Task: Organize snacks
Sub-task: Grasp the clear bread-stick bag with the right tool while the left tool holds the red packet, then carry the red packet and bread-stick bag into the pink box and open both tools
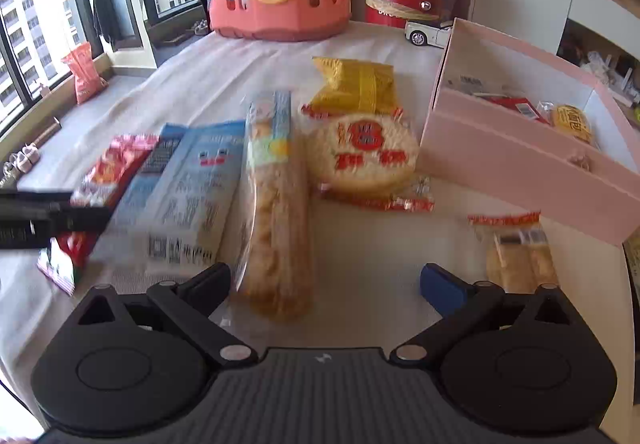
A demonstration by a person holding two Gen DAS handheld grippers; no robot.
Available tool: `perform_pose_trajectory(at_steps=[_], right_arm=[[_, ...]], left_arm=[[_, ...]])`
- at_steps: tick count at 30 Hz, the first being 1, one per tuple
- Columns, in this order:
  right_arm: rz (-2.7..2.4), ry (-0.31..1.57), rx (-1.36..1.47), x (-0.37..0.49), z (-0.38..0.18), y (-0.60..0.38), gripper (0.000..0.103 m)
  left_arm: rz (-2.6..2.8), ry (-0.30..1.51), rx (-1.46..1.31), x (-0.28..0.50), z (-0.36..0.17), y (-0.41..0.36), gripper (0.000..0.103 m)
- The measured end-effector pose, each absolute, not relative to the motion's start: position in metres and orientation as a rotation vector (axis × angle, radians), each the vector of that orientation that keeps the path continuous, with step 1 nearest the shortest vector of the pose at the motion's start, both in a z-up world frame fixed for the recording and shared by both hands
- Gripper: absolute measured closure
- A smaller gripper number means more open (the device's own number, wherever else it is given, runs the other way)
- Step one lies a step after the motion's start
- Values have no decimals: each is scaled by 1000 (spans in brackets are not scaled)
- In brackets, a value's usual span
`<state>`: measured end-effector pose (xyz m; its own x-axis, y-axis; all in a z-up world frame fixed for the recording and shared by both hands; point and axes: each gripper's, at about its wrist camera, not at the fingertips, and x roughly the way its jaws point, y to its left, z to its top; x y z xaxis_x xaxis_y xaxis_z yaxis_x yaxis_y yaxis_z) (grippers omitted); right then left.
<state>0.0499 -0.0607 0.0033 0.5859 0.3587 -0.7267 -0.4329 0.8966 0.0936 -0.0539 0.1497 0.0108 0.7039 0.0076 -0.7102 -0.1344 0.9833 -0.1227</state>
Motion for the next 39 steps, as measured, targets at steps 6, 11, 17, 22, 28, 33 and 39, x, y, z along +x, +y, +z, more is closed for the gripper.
perform_pose_trajectory(at_steps=[6, 11, 17, 22, 28, 33, 39], right_arm=[[554, 829, -146, 85, 15, -35, 19], [584, 815, -239, 75, 13, -15, 66], [622, 879, -151, 36, 12, -57, 73], [584, 909, -68, 8, 12, -112, 73], [541, 889, -103, -19, 9, -134, 72], [526, 848, -143, -18, 14, -134, 67], [512, 857, -125, 16, 9, -117, 67]], left_arm=[[159, 790, -205, -50, 13, 146, 43], [162, 776, -194, -59, 15, 146, 51], [133, 625, -183, -98, 50, 133, 52], [-130, 632, -187, -99, 67, 98, 52], [-224, 782, -163, -71, 31, 52, 52], [-207, 845, -163, -63, 16, 57, 52], [-203, 862, -148, -68, 12, 59, 52]])
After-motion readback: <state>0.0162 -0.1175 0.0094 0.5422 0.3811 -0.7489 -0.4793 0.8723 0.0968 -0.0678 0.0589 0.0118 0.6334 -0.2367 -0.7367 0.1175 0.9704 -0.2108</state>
